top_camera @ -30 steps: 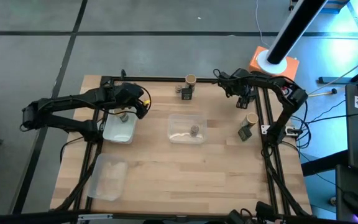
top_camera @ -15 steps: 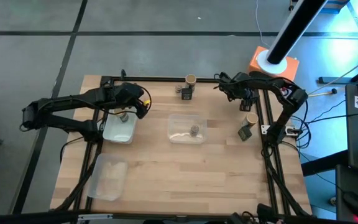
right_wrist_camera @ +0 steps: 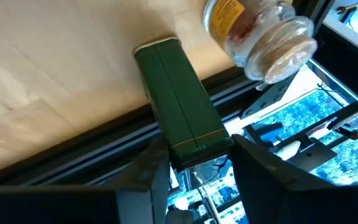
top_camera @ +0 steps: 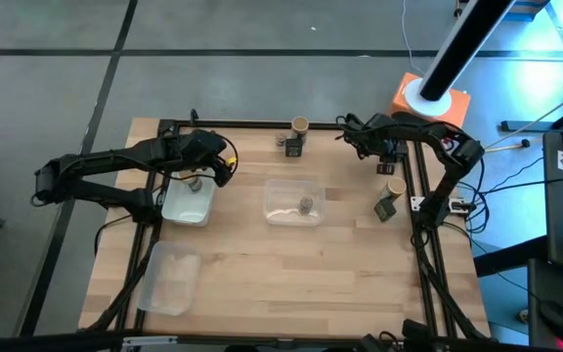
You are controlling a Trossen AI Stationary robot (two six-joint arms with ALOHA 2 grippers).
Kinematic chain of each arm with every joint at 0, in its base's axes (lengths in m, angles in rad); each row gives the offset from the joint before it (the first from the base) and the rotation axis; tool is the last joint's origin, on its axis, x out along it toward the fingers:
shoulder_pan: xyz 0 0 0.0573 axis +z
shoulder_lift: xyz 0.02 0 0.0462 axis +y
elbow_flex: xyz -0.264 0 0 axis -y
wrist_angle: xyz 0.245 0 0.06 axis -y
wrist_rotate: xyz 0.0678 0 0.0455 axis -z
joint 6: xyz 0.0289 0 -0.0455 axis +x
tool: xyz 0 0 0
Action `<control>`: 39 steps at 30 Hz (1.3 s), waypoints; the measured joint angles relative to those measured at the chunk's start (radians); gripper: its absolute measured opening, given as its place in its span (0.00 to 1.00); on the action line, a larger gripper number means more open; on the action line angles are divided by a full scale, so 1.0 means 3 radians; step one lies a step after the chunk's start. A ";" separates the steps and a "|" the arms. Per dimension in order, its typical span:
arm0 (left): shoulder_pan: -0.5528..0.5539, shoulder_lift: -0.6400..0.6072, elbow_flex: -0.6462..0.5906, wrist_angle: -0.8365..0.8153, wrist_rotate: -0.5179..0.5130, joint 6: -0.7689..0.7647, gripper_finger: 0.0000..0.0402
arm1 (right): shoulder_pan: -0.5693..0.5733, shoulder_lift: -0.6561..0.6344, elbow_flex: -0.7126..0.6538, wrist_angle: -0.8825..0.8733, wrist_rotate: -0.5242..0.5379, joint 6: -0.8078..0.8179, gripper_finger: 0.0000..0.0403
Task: Sort spices by type
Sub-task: Put the black seasoning can into the bottom transparent bin
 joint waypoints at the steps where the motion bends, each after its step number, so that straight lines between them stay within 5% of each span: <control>1: 0.0000 -0.0001 0.0000 0.0000 -0.0001 0.0000 0.77 | 0.0007 -0.0002 0.0017 0.0000 -0.0007 0.0012 0.36; 22: -0.0055 -0.0001 0.0000 0.0003 0.0004 -0.0076 0.77 | 0.1012 -0.0006 0.0979 -0.0355 -0.0446 0.0300 0.35; 39: -0.0866 -0.0001 0.0001 0.0065 -0.0021 -0.0544 0.77 | 0.2361 -0.0009 0.1609 -0.0975 -0.0410 0.0898 0.36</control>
